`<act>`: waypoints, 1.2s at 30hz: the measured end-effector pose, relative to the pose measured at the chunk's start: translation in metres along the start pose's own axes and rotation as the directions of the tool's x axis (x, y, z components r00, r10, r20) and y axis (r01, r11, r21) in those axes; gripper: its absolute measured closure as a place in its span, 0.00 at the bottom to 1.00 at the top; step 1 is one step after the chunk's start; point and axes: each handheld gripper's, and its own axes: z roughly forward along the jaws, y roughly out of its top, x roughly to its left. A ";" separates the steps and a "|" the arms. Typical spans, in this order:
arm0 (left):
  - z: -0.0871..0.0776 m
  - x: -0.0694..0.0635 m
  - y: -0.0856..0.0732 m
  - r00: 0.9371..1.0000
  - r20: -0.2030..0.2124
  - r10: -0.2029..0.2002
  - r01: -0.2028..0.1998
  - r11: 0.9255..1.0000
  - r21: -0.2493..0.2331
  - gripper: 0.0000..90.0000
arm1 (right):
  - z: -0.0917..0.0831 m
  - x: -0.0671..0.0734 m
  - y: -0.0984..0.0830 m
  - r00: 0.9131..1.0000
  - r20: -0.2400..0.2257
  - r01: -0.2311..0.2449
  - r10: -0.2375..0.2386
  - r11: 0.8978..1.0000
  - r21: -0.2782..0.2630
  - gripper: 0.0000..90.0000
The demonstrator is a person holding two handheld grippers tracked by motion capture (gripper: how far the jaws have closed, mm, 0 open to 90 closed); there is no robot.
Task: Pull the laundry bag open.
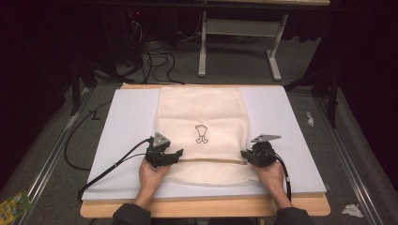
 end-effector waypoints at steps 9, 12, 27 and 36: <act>0.000 0.001 0.000 1.000 0.005 -0.005 0.005 1.000 0.002 0.39 | -0.007 -0.008 0.000 0.998 -0.067 -0.017 0.014 0.999 -0.045 0.97; 0.000 0.000 0.000 1.000 0.006 -0.002 0.002 1.000 0.000 0.39 | -0.009 -0.009 0.000 0.997 -0.077 -0.024 0.020 0.998 -0.052 0.98; -0.008 -0.006 0.002 0.997 0.071 -0.002 0.005 0.999 -0.041 0.45 | -0.027 -0.006 0.015 0.995 -0.101 -0.002 -0.008 0.994 -0.106 0.98; 0.001 -0.033 0.018 0.990 0.120 0.068 -0.065 0.998 -0.024 0.49 | -0.031 -0.005 0.018 0.994 -0.113 -0.003 -0.011 0.992 -0.126 0.98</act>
